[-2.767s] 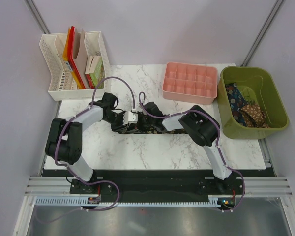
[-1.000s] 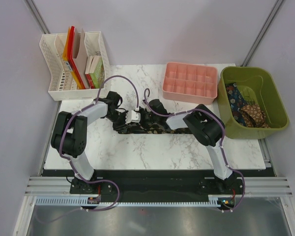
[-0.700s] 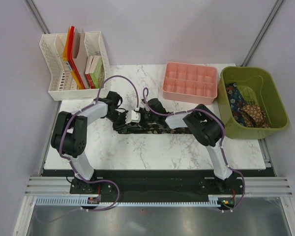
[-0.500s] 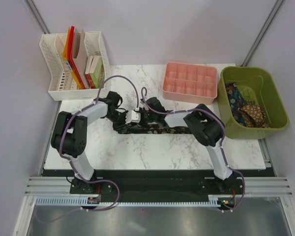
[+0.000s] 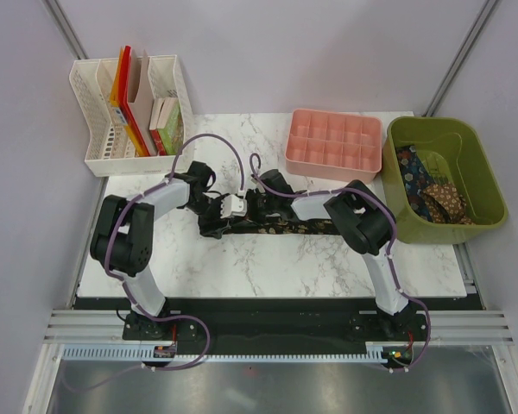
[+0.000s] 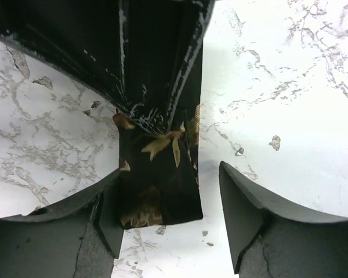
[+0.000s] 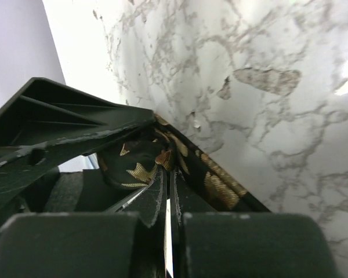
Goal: Roll the ties
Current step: Roll the tie at the center of the board.
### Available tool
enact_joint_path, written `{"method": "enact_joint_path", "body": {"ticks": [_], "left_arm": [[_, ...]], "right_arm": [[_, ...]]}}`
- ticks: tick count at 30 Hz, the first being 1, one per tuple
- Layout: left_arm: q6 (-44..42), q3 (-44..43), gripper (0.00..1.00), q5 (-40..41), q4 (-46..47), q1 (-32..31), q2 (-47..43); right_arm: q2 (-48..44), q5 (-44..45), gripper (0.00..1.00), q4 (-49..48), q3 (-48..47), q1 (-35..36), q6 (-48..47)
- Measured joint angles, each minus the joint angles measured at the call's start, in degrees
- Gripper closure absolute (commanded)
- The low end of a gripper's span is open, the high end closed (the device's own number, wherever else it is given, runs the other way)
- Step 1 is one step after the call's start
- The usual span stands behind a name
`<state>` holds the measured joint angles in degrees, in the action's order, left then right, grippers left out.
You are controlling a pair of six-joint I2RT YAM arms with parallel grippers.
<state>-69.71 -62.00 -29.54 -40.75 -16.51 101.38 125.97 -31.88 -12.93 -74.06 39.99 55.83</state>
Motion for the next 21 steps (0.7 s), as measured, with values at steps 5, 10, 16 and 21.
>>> {"method": "enact_joint_path", "body": {"ticks": [5, 10, 16, 21], "left_arm": [[0.9, 0.0, 0.26, -0.5, -0.2, 0.2, -1.0], [1.8, 0.0, 0.25, -0.7, 0.7, 1.4, -2.5], [2.4, 0.0, 0.42, -0.8, 1.7, 2.2, -2.5], [3.6, 0.0, 0.51, -1.7, 1.4, 2.0, -2.7]], "right_arm": [[0.2, 0.0, 1.0, 0.6, 0.0, -0.5, -1.0], [0.2, -0.1, 1.0, 0.7, 0.0, -0.5, -1.9], [0.2, -0.2, 1.0, 0.1, 0.2, -0.5, -2.0], [0.2, -0.2, 1.0, -1.3, 1.0, -0.2, -1.2]]}}
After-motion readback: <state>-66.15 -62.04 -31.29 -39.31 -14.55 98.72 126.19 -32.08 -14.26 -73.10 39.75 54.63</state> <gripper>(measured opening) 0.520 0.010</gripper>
